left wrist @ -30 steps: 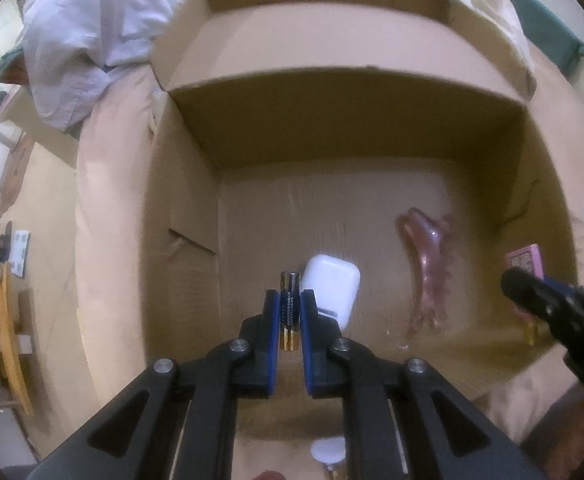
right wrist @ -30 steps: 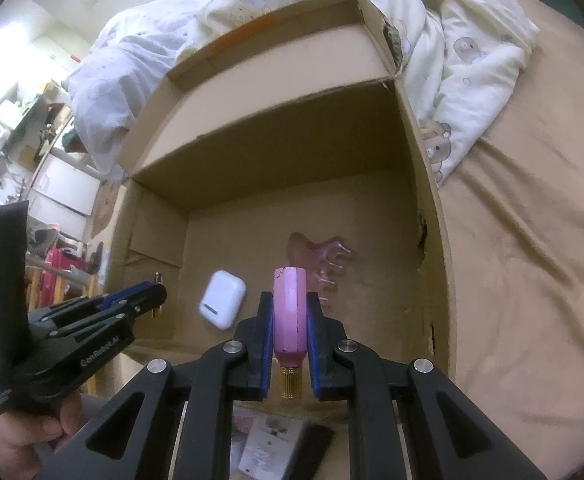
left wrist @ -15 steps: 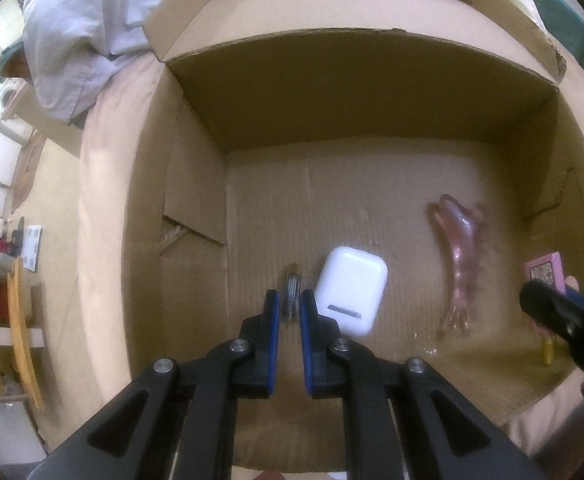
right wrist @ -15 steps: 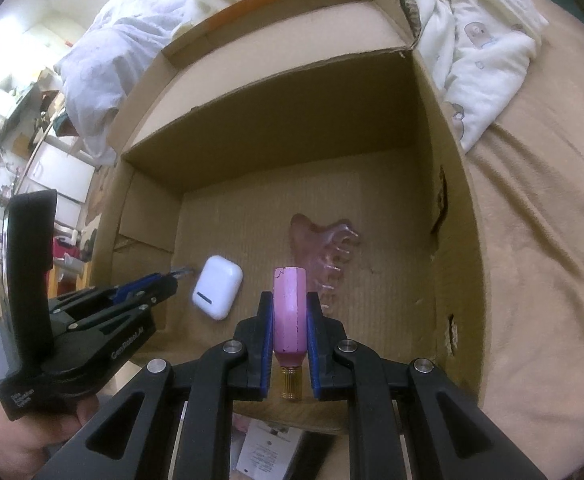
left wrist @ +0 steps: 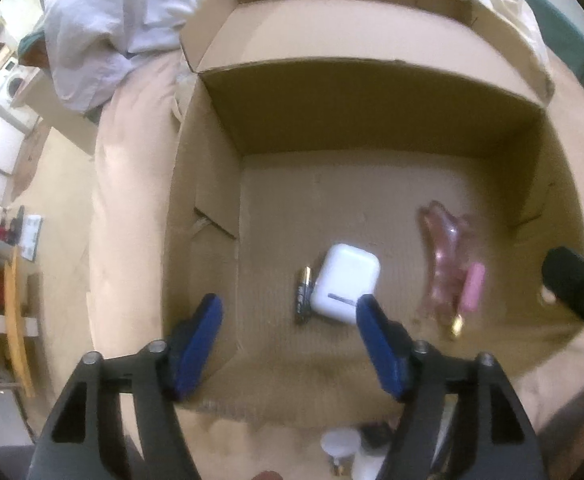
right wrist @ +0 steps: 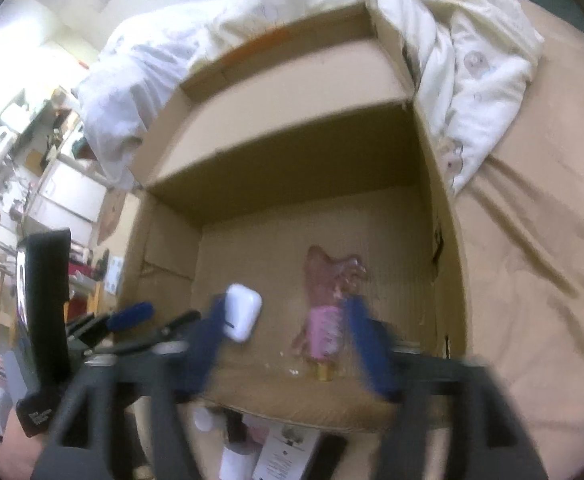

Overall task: Organize rigid objects
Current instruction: 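Withdraw both tools from the box toward the remaining items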

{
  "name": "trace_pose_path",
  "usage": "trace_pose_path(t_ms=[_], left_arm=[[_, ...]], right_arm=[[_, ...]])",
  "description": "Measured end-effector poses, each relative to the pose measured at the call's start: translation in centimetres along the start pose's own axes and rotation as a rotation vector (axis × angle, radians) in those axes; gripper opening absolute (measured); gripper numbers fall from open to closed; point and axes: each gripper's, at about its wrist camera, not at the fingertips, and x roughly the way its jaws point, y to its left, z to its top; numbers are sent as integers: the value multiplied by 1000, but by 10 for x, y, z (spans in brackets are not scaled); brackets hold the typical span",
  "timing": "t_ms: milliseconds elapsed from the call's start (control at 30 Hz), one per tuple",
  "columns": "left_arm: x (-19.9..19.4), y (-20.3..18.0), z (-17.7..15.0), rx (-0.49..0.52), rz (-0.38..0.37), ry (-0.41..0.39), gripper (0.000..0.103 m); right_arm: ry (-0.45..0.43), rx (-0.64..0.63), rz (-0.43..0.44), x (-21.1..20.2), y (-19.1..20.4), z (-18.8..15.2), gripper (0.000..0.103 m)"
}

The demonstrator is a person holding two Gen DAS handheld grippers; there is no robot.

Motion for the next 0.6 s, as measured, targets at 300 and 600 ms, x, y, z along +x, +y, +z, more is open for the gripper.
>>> trace_pose_path(t_ms=[300,600], left_arm=[[-40,9,-12,-36,10,-49,89],[-90,22,-42,-228,13,-120,89]], right_arm=[[-96,63,-14,-34,-6,-10,103],[-80,51,-67,-59,-9,-65,103]])
